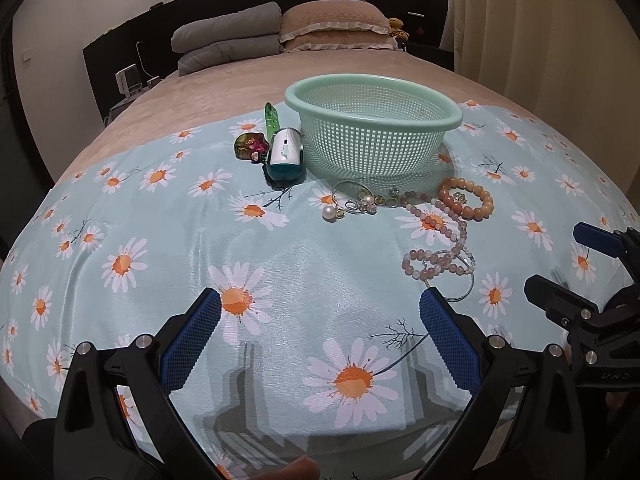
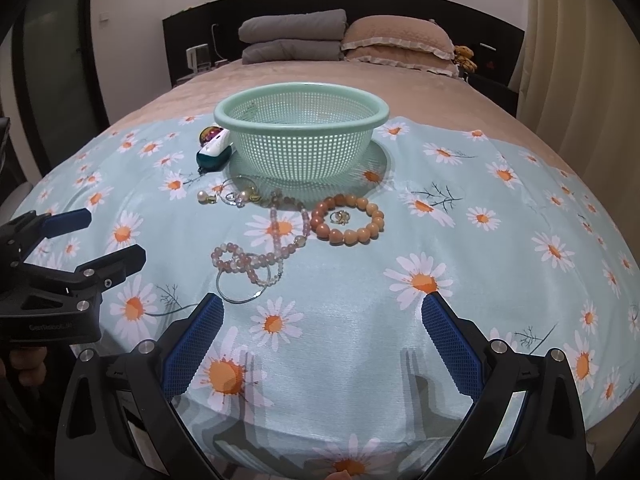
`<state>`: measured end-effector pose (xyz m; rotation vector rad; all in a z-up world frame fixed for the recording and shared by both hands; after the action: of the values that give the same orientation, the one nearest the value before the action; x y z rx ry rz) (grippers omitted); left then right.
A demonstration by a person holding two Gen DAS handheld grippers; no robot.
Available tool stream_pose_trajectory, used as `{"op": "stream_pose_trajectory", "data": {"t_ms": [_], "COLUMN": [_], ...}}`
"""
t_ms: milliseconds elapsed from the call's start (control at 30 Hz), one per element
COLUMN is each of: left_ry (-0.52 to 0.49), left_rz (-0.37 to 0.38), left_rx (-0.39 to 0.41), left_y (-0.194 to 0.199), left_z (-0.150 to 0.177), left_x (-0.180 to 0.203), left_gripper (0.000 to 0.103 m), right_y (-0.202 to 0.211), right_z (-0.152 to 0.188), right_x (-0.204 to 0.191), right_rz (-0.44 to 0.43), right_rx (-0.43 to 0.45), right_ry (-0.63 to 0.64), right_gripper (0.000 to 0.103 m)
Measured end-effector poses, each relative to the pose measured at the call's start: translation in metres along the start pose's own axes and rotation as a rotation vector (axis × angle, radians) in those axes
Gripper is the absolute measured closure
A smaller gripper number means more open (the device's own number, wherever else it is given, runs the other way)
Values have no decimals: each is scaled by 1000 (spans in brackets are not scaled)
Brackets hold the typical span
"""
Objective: Organize jewelry
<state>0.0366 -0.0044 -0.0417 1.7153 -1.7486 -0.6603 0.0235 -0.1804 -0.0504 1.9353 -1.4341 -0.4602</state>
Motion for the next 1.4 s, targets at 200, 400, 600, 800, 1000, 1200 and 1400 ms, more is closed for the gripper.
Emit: {"op": "stream_pose_trajectory", "data": {"t_ms": [200, 400, 600, 800, 1000, 1200, 1400], "left_ry": [-18, -29, -37, -29, -11, 2, -17], "left_rz": [-2, -13, -22, -26, -41, -37, -36], "left_rx": [2, 5, 1, 8, 8, 3, 6], "left_y": [1, 0, -1, -1, -1, 0, 2], "left_z": [1, 2, 3, 3, 2, 0, 0], "left_x": [3, 4, 4, 3, -1, -4, 0], "left_gripper": [6, 6, 6, 6, 6, 6, 6], "right_y": [-3, -4, -6, -7, -7, -7, -7], "right_z": [1, 2, 3, 3, 4, 4, 4], "right_x": [0, -1, -2, -2, 0, -1, -2], "right_rz": [2, 2, 6, 12, 12, 11, 14], "right_rx": [-11, -18, -25, -27, -31, -32, -34], "right_ry": [5, 13, 16, 16, 10, 16, 18], "right_gripper": [8, 8, 8, 8, 8, 8, 8]}}
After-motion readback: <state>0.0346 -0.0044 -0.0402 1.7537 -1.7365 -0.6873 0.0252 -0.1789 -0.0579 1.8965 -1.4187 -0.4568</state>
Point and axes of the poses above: each gripper's, at about its wrist camera, not at the fingertips, and y roughly against the way its jaws point, x to its right, z to its underside, the point moved 5 cm from there along -y, roughly the way its jaws point, and after that the axes turned 10 degrees about y, right-handed, at the moved point
